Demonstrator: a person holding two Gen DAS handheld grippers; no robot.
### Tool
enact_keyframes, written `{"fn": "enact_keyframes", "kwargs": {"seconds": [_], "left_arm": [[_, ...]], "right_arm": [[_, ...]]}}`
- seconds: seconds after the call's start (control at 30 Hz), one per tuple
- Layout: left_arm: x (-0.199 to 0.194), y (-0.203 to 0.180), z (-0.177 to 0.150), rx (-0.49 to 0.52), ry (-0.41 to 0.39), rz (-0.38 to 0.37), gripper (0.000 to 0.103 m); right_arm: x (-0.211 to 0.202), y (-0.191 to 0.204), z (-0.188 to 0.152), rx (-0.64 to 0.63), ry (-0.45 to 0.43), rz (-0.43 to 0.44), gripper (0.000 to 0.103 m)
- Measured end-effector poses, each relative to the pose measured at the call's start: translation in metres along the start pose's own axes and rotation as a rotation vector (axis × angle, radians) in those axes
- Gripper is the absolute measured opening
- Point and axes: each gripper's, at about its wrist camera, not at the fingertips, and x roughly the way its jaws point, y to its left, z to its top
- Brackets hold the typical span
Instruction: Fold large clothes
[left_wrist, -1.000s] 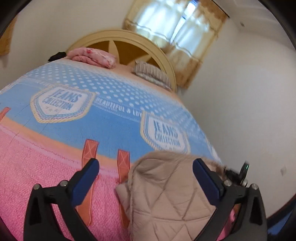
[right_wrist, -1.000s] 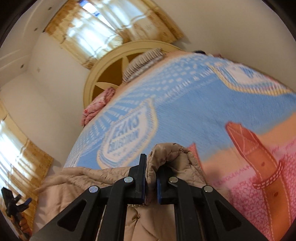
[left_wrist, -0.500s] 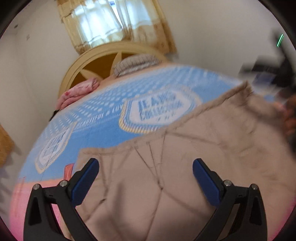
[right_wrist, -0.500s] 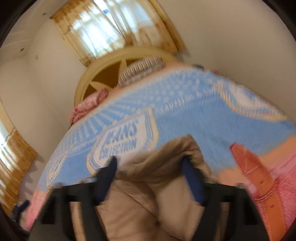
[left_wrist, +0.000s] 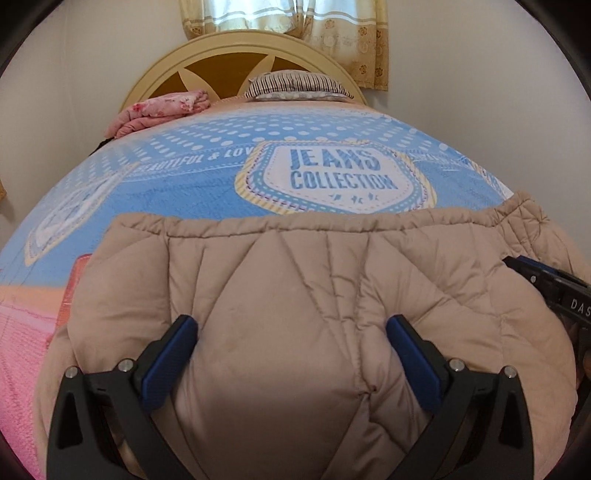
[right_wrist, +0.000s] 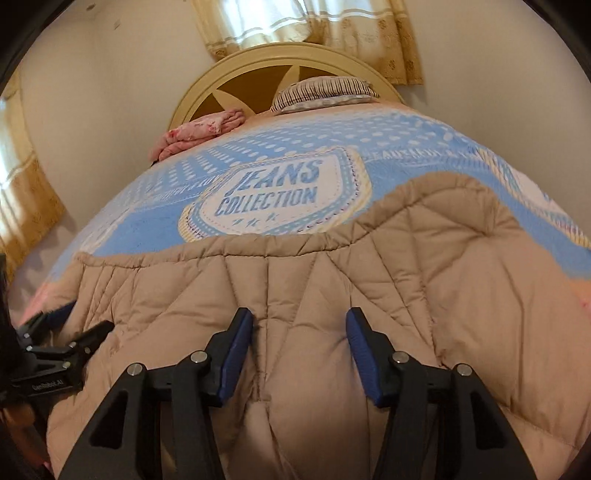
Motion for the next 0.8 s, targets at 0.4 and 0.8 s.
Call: {"fn": "enact_keyframes", "kwargs": {"seconds": [0.4,0.8], "left_arm": [[0.019,0.0,0.0,-0.027,0.043,-0.027,0.103],[0.028,-0.001,0.001,-0.022,0.077,-0.021,0.103]], "right_arm": [[0.026,-0.004,-0.002,0.043,0.038,0.011,0.054],[0.037,-0.002,-0.001,0.03,0.074,-0.027,0.055]]}}
